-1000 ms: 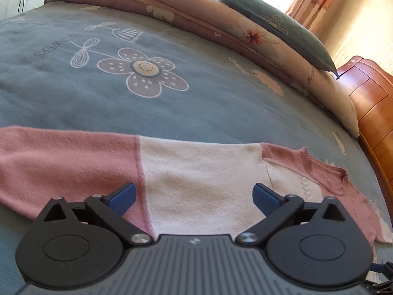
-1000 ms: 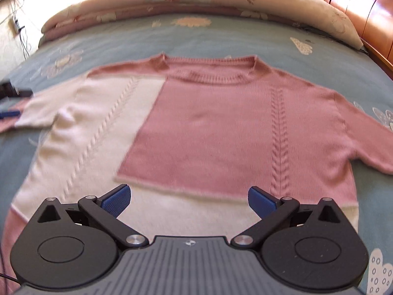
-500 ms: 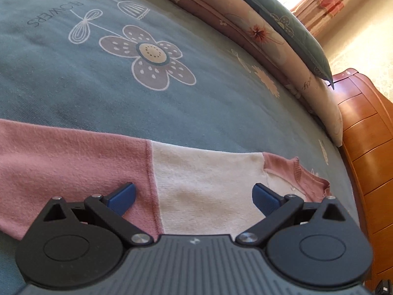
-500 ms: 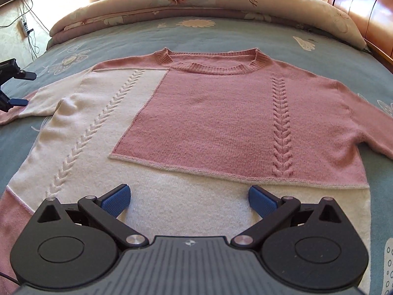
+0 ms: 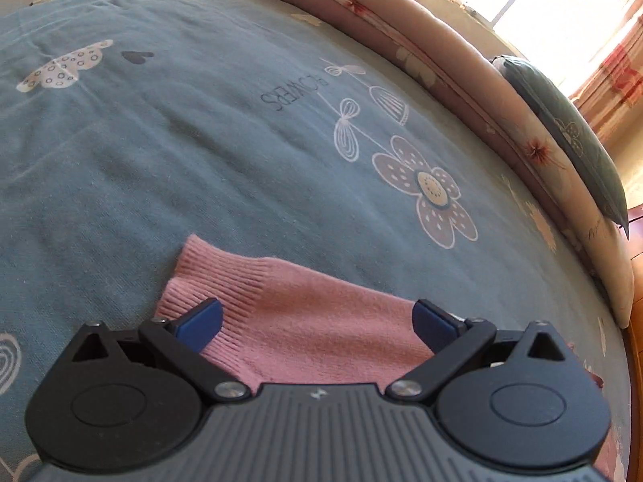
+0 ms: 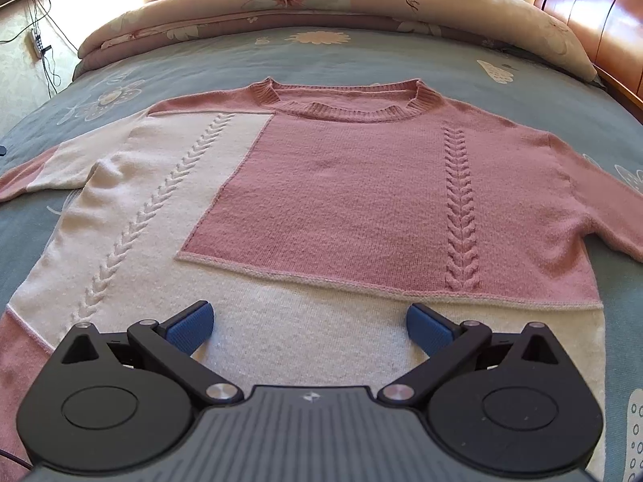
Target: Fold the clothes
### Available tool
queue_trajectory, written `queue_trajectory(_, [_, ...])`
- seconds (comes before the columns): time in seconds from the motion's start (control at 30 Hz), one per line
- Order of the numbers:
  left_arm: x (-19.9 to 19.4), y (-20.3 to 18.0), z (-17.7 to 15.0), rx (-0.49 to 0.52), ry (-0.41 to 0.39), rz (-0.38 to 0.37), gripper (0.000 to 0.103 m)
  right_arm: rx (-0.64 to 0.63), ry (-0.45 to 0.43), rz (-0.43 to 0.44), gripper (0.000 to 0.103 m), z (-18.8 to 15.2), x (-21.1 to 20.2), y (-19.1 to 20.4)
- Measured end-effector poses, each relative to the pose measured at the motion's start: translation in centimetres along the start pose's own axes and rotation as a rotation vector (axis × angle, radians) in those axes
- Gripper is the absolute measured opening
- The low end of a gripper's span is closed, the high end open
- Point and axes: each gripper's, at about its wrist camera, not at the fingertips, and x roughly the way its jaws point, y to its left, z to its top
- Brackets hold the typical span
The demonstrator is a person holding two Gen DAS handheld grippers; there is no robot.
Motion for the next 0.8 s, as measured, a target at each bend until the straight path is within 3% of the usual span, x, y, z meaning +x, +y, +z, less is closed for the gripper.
queue_trajectory(0.1, [0.7,-2.1,-0.2,0.052,0.024,-0.092,0.100,-0.002,0.005,-0.007,0.103,0.1,0.1,0.1])
queue_trajectory(0.17, [1.3,-3.7,-0.7,0.122,0.022,-0.105,0.100,-0.003,0.007,-0.007,0.103,0.2,0.2,0.1])
queue_trajectory(0.23, [2.2,-4.2,-0.8,0.159,0.023,-0.057,0.100,-0.005,0.009,-0.003,0.103,0.2,0.2,0.0])
queue_trajectory(0.33, [3.4,-2.3,-0.5,0.109,0.029,0.040,0.100,-0.010,0.007,0.005,0.103,0.1,0.1,-0.1])
queue_trajectory(0.5, [1.4,-1.2,-0.3,0.067,-0.027,0.108,0.099,-0.020,-0.002,-0.005,0.103,-0.2,0.2,0.0])
queue_trajectory(0.67, [-0.1,-6.4,-1.7,0.196,-0.003,-0.055,0.099,-0.021,-0.010,-0.021,0.103,-0.3,0.2,0.3])
queue_trajectory(0.8, [1.0,-11.8,-4.6,0.379,0.007,-0.076,0.099,-0.022,-0.018,-0.023,0.103,-0.4,0.2,0.3])
